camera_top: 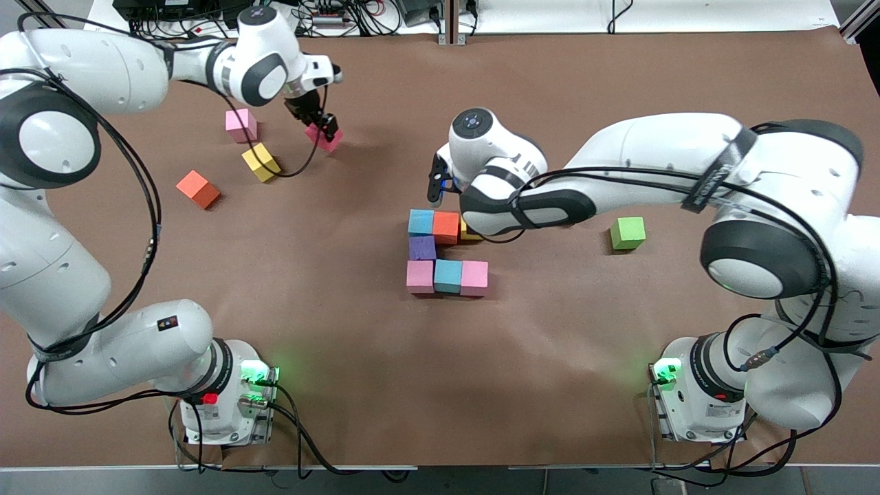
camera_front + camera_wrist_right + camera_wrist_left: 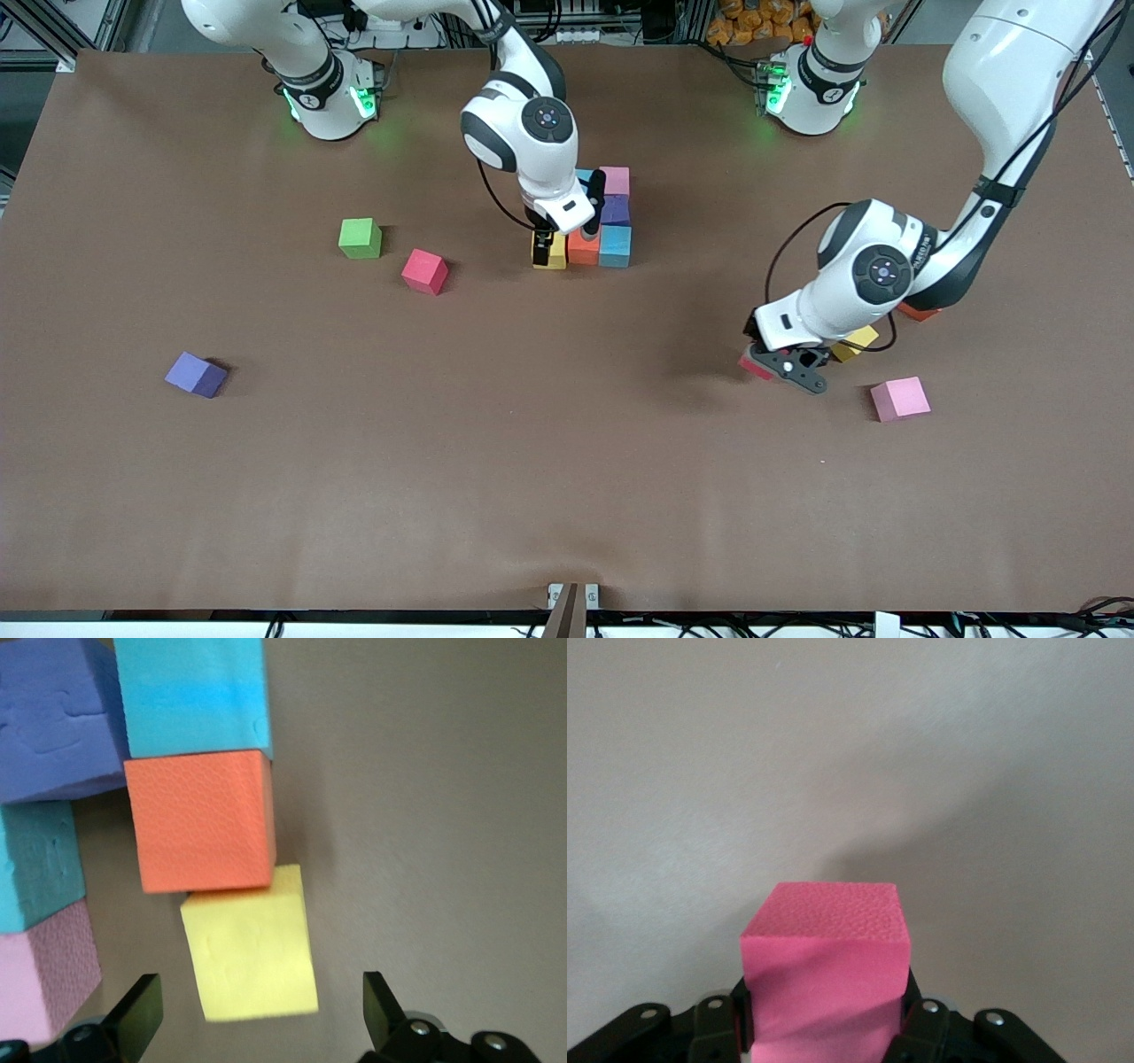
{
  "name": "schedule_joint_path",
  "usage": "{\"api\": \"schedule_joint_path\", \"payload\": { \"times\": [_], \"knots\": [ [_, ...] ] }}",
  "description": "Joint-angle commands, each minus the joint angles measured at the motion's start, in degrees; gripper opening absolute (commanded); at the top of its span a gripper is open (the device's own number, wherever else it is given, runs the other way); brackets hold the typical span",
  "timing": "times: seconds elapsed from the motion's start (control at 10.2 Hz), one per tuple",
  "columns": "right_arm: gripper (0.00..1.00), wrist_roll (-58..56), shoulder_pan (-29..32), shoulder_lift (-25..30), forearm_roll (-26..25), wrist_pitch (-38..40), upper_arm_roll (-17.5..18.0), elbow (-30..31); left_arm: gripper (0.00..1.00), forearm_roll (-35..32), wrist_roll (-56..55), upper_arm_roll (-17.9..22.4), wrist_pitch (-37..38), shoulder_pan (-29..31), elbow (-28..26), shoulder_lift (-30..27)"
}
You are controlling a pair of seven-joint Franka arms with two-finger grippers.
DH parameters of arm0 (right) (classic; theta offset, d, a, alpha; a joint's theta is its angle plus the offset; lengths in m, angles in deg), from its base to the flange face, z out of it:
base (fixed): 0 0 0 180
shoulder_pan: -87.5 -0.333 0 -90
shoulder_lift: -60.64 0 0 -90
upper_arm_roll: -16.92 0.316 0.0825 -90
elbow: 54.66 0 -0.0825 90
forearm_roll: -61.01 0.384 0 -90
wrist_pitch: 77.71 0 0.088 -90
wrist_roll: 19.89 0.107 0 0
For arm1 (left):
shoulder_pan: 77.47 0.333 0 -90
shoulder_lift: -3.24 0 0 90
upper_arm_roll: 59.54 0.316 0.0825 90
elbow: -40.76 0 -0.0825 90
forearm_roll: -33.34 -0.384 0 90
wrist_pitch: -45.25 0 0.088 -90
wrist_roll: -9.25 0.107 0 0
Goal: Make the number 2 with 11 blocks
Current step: 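Carry pink with the left gripper while the right gripper reaches purple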
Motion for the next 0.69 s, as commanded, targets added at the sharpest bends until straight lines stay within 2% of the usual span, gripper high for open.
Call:
{"api": "schedule_joint_path", "payload": {
  "times": [0.0,0.3,0.59],
  "knots": [
    [1.0,-0.35,2.92,7.79,0.08,4.45,0.59,3.84,0.52,3.47,-6.67,0.16,2.82,-5.24,3.72,0.08],
    [1.0,-0.44,8.89,15.26,0.08,12.8,0.5,3.93,0.51,3.92,-19.06,0.24,2.92,-11.74,8.03,2.37],
    [1.0,0.08,16.62,21.68,0.08,17.38,0.5,3.84,0.5,3.75,-31.8,0.42,2.92,-19.03,13.39,6.14]
  ]
}}
